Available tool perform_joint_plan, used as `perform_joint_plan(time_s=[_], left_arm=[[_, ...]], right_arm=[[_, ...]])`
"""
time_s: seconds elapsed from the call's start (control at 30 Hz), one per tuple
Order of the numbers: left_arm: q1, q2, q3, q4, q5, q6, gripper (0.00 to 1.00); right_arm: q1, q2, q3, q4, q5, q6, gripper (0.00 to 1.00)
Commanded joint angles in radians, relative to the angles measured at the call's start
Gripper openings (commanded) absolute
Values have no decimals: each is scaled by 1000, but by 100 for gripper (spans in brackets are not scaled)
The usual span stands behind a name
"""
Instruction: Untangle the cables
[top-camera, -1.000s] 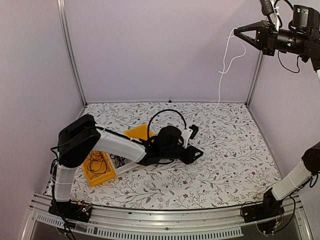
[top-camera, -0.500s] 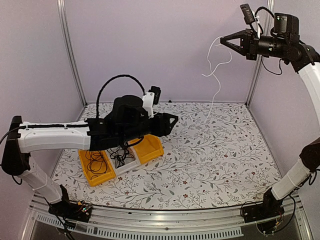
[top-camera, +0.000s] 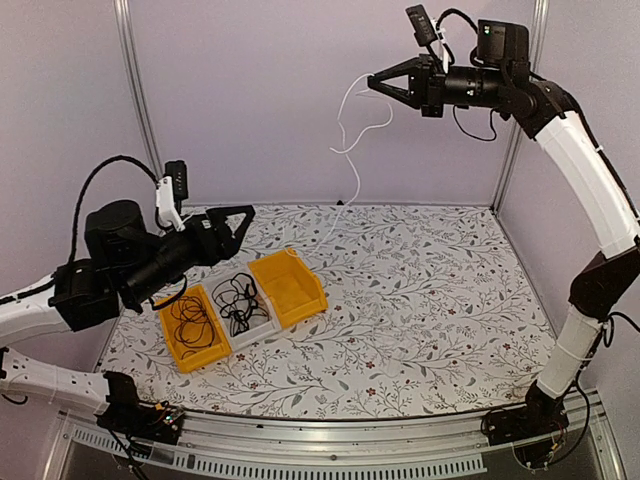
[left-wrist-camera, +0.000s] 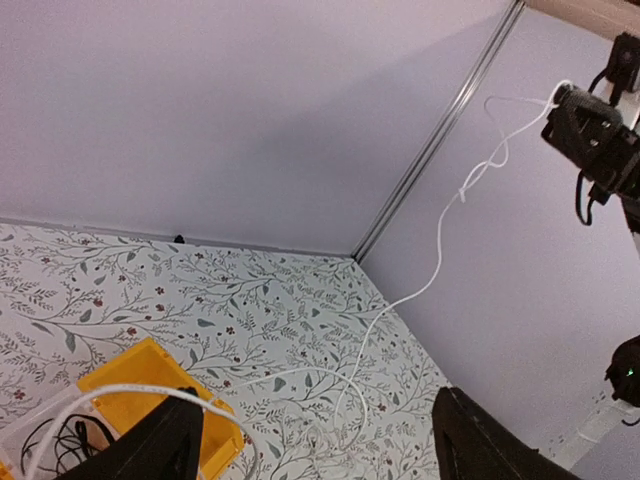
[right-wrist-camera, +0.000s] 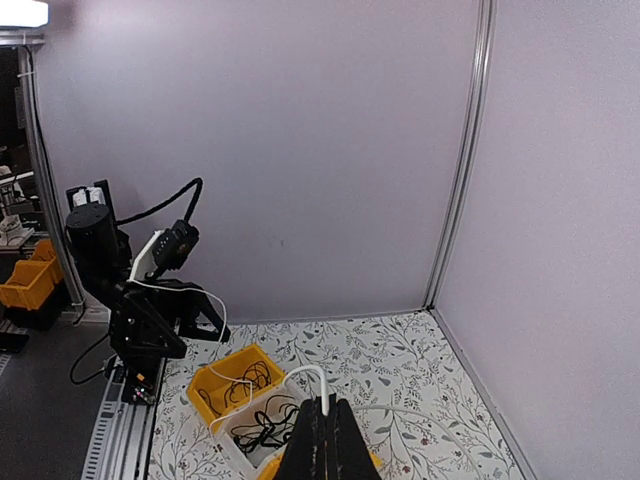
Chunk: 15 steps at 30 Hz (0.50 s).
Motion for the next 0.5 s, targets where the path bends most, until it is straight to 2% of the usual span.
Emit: perform_joint_plan(time_s=[0.0, 0.07, 0.2, 0.47], left_arm=[[5, -118, 4, 63, -73, 9, 82], [4, -132, 24, 23, -104, 17, 80], [5, -103, 67, 8, -136, 82, 66], [50, 91, 189, 17, -121, 94, 53]], right_arm=[[47, 85, 72, 41, 82, -1, 0], [53, 124, 94, 55, 93, 11, 0], [59, 184, 114, 67, 106, 26, 0], [85, 294, 95, 24, 102, 3, 0]])
